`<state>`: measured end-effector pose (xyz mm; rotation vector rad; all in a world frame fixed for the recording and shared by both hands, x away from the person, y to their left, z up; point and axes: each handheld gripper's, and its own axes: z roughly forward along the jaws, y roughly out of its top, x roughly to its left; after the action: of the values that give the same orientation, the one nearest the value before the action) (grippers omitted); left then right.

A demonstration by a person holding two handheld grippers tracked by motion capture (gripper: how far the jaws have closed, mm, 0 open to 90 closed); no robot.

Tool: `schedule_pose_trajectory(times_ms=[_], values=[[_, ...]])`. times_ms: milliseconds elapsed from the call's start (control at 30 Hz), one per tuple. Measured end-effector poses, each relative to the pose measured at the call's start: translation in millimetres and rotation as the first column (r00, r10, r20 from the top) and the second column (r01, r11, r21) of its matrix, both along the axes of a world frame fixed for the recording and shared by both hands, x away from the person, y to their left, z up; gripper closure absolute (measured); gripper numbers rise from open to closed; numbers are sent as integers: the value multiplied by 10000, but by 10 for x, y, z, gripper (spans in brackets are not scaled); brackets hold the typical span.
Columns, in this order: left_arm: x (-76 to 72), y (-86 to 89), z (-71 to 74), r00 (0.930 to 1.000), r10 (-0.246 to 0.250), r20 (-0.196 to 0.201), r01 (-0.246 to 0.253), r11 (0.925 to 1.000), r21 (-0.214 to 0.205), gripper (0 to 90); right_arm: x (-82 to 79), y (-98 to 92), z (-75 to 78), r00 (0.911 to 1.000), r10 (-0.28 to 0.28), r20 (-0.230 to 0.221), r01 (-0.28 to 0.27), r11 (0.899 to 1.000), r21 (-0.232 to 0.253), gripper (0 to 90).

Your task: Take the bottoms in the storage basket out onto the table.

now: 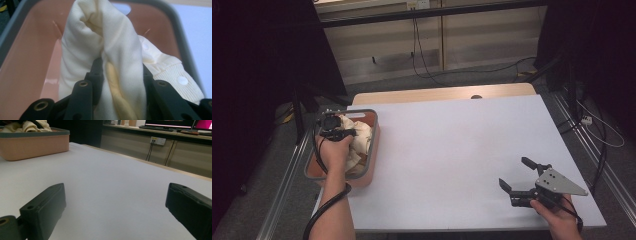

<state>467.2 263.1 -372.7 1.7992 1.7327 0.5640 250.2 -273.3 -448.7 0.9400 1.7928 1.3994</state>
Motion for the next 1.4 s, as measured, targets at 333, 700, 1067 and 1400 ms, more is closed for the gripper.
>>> schedule_pose_trajectory(times_ms=[333,700,1067,1400], values=[[-17,-61,387,9987,-482,145,487,9981,-364,672,-2,-7,2,10000,-59,20,59,10000,34,27],[-32,-197,908,9950,-984,161,988,9948,-229,672,-5,-22,6,9999,-115,24,115,9999,111,27],[-60,-194,1325,9939,-1092,179,1094,9939,-155,672,-2,-22,10,9999,-118,62,117,9999,124,27],[-84,-320,1630,9856,-1686,110,1688,9852,-301,672,-2,-15,8,9999,-121,39,120,9998,138,27]])
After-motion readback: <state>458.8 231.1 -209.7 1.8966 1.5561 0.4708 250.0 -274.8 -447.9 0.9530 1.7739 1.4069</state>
